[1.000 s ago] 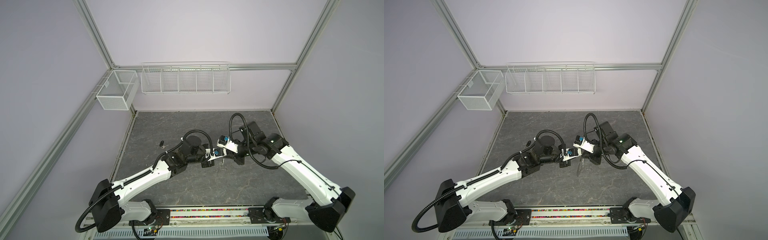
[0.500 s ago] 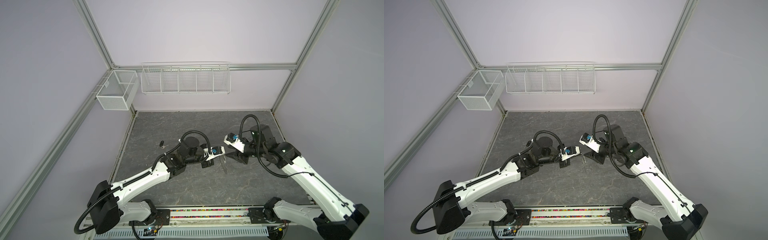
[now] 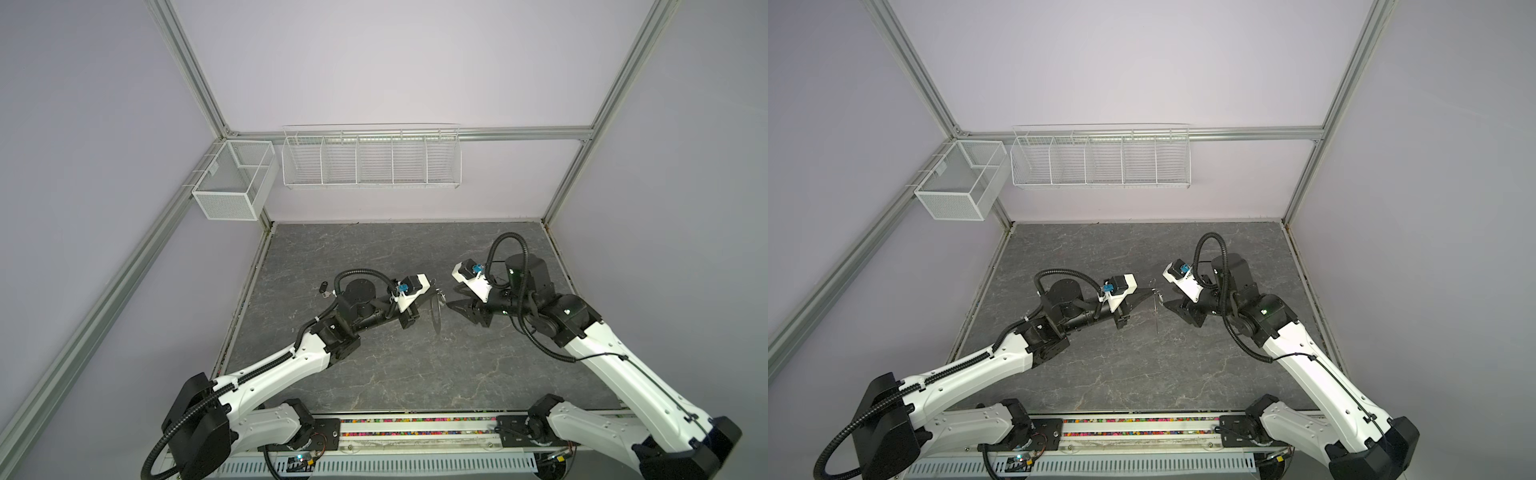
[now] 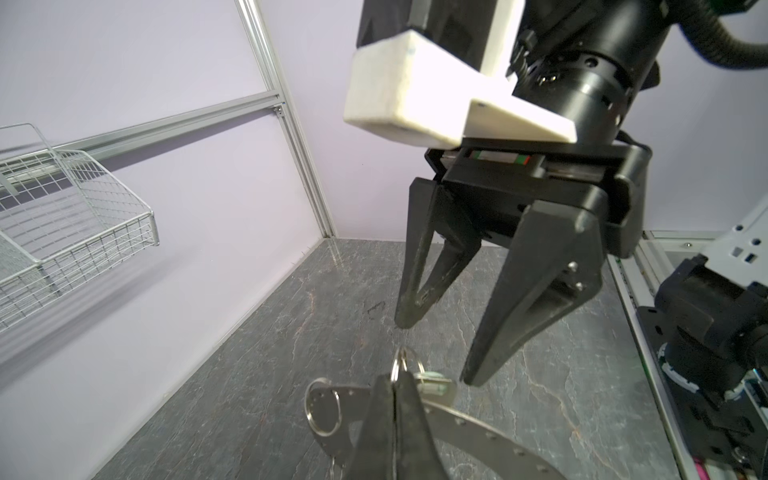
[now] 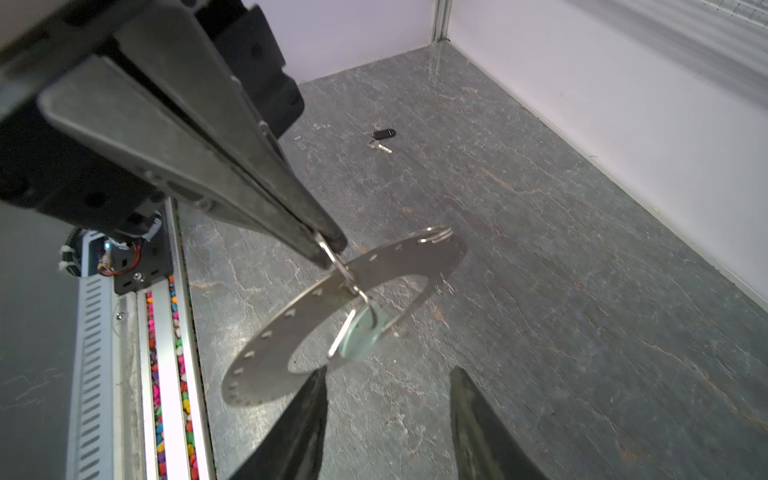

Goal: Put the keys on the keyring

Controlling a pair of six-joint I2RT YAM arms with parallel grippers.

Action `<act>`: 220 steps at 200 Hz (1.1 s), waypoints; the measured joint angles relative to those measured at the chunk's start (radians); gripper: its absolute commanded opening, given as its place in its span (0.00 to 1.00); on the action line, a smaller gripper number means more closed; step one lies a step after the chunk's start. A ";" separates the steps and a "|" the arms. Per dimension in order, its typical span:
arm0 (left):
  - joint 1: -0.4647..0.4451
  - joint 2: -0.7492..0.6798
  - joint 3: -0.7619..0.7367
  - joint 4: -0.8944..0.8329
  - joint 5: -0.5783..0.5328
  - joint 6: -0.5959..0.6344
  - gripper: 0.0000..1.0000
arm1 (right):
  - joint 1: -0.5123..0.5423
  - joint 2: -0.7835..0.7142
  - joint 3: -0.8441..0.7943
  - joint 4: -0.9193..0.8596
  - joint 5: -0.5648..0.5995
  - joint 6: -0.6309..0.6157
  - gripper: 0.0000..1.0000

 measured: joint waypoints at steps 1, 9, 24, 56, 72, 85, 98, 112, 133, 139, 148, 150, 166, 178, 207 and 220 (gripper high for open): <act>0.000 0.000 0.000 0.003 0.000 -0.002 0.00 | 0.000 0.000 0.000 0.002 -0.001 0.002 0.48; 0.000 0.000 -0.007 0.031 -0.006 -0.015 0.00 | 0.000 0.006 0.000 0.019 -0.016 0.012 0.49; 0.000 0.000 -0.014 0.077 -0.020 -0.038 0.00 | 0.000 0.020 0.000 0.045 -0.036 0.029 0.49; 0.000 0.003 -0.017 0.146 -0.030 -0.068 0.00 | 0.001 0.051 0.000 0.076 -0.044 0.058 0.47; 0.000 0.006 -0.017 0.163 -0.030 -0.077 0.00 | 0.001 0.061 0.000 0.097 -0.043 0.079 0.43; 0.000 0.008 -0.017 0.171 -0.030 -0.082 0.00 | 0.001 0.061 0.000 0.118 -0.037 0.095 0.40; 0.000 0.010 -0.017 0.171 -0.030 -0.085 0.00 | 0.001 0.061 0.000 0.139 -0.036 0.103 0.39; 0.000 0.011 -0.017 0.171 -0.030 -0.085 0.00 | 0.002 0.061 0.000 0.151 -0.037 0.107 0.37; 0.000 0.011 -0.017 0.172 -0.031 -0.084 0.00 | 0.003 0.061 0.000 0.156 -0.037 0.112 0.28; 0.000 0.012 -0.017 0.171 -0.031 -0.084 0.00 | 0.003 0.061 0.000 0.157 -0.037 0.114 0.26; 0.000 0.013 -0.016 0.170 -0.031 -0.084 0.00 | 0.003 0.061 0.000 0.158 -0.038 0.111 0.25; 0.000 0.014 -0.016 0.171 -0.031 -0.084 0.00 | 0.003 0.061 0.000 0.159 -0.038 0.112 0.25; 0.000 0.017 -0.016 0.171 -0.034 -0.084 0.00 | 0.004 0.061 0.000 0.158 -0.037 0.112 0.23; 0.000 0.019 -0.016 0.172 -0.038 -0.084 0.00 | 0.004 0.061 0.000 0.158 -0.036 0.110 0.25; 0.000 0.024 -0.016 0.174 -0.045 -0.084 0.00 | 0.008 0.061 0.000 0.158 -0.028 0.103 0.48; 0.000 0.027 -0.015 0.174 -0.049 -0.085 0.00 | 0.013 0.061 0.000 0.158 -0.018 0.097 0.49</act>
